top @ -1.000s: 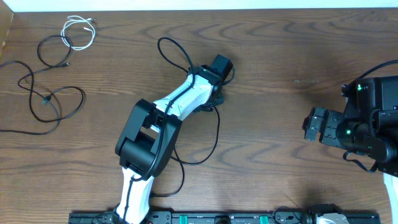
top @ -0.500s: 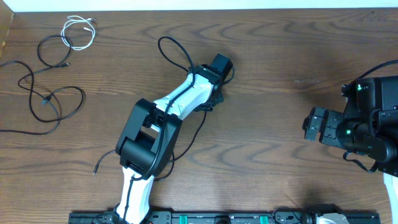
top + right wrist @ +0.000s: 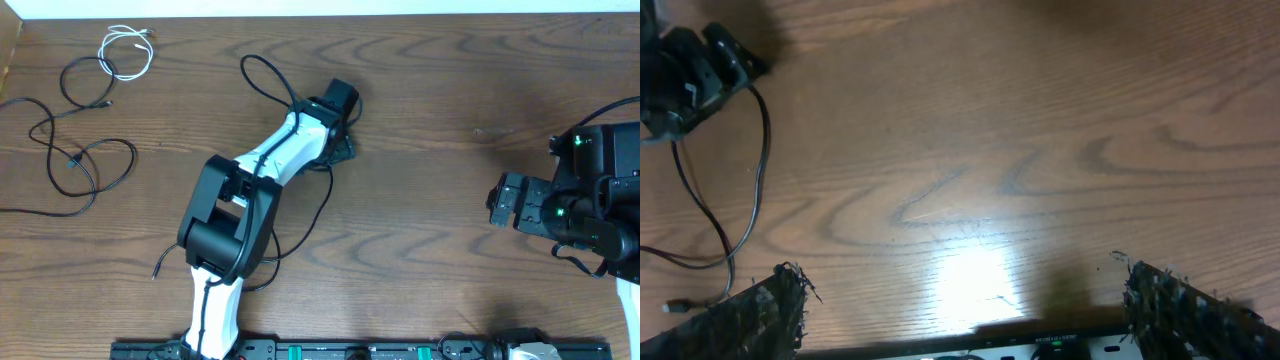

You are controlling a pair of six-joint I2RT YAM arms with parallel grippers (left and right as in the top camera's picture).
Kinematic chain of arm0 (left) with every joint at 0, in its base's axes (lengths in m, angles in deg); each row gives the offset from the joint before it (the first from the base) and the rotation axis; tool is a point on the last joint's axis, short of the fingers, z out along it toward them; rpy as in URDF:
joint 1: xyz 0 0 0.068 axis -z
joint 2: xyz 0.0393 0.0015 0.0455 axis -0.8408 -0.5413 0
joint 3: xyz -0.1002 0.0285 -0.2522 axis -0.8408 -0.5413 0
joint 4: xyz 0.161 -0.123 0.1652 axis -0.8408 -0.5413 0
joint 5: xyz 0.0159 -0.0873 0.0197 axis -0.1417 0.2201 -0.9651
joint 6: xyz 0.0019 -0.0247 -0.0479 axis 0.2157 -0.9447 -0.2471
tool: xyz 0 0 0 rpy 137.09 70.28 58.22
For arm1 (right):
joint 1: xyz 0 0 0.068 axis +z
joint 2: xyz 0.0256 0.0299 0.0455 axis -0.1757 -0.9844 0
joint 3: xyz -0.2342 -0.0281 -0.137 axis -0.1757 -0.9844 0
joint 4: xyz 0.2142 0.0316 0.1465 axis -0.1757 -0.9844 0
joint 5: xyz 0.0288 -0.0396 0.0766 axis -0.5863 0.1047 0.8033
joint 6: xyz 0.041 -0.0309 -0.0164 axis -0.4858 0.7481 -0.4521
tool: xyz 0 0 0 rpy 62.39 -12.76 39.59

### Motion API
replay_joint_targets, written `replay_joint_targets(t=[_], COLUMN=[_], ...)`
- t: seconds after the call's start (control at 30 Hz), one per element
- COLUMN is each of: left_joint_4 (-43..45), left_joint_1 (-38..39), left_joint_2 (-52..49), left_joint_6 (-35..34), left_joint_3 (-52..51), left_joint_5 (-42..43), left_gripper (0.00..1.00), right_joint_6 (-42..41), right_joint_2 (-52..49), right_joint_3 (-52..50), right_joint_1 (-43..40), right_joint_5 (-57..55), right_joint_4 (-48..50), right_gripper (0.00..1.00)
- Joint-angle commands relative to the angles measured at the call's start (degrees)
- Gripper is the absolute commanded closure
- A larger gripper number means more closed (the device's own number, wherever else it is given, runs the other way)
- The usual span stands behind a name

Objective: Untangle cables

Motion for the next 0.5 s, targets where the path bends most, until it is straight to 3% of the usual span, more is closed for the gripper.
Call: replay_joint_targets(t=[0.0, 0.07, 0.2, 0.33, 0.47], left_joint_4=[0.76, 0.96, 0.94, 0.13, 0.13], left_joint_1=[-0.79, -0.79, -0.79, -0.96, -0.96], left_joint_2=[-2.86, -3.45, -5.51, -6.34, -5.84], left_joint_6=[0.85, 0.83, 0.83, 0.83, 0.85], left_joint_3=[-2.01, -2.01, -2.01, -2.01, -1.95], left_joint_5=[-0.33, -0.85, -0.57, -0.59, -0.39], left_gripper=[0.41, 0.53, 0.56, 0.91, 0.92], right_joint_6=[-0.37, -0.37, -0.37, -0.37, -0.37], right_joint_2=[-0.02, -0.02, -0.02, -0.02, -0.02], right_joint_3=[0.26, 0.26, 0.26, 0.26, 0.26], right_joint_1=[-0.35, -0.35, -0.35, -0.35, -0.35], right_joint_5=[-0.28, -0.28, -0.28, -0.28, -0.28], right_joint_4=[-0.09, -0.07, -0.07, -0.09, -0.07], right_gripper=[0.01, 0.01, 0.01, 0.01, 0.01])
